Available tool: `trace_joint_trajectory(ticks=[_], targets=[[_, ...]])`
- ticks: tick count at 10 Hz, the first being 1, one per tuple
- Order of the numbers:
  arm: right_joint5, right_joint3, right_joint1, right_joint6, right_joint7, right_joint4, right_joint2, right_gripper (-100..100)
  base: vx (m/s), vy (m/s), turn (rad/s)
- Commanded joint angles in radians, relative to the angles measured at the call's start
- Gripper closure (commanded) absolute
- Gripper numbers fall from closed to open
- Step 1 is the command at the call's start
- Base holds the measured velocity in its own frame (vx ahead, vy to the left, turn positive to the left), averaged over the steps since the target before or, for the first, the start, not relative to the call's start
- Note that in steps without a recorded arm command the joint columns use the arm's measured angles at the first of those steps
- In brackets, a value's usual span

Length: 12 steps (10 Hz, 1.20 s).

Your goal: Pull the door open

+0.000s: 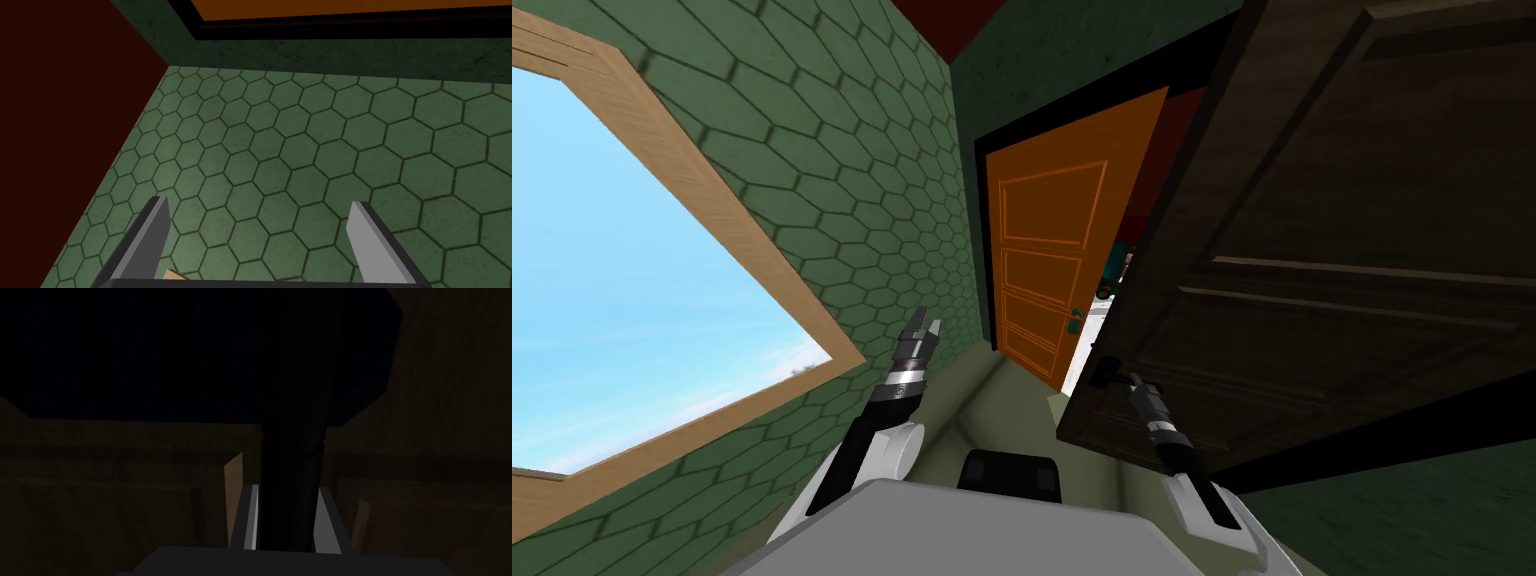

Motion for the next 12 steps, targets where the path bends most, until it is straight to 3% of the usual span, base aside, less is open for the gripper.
trace_joint_trajectory(ticks=[1,2,3,4,11,12], targets=[[0.003,0.026,0.025,-0.029,-0.022,-0.01,-0.015,100,-0.258,-0.074,0.168],[0.003,0.035,0.038,-0.04,-0.032,-0.017,-0.025,100,-0.252,-0.067,0.137],[0.001,0.018,0.028,-0.025,-0.023,-0.013,-0.022,100,-0.113,-0.031,0.01],[0.002,0.031,0.051,-0.053,-0.04,-0.012,-0.039,100,-0.178,-0.035,0.168],[0.006,0.071,0.123,-0.161,-0.1,-0.015,-0.104,100,-0.24,-0.073,0.157],[0.003,0.057,0.123,-0.146,-0.094,-0.019,-0.103,100,-0.104,-0.042,0.013]])
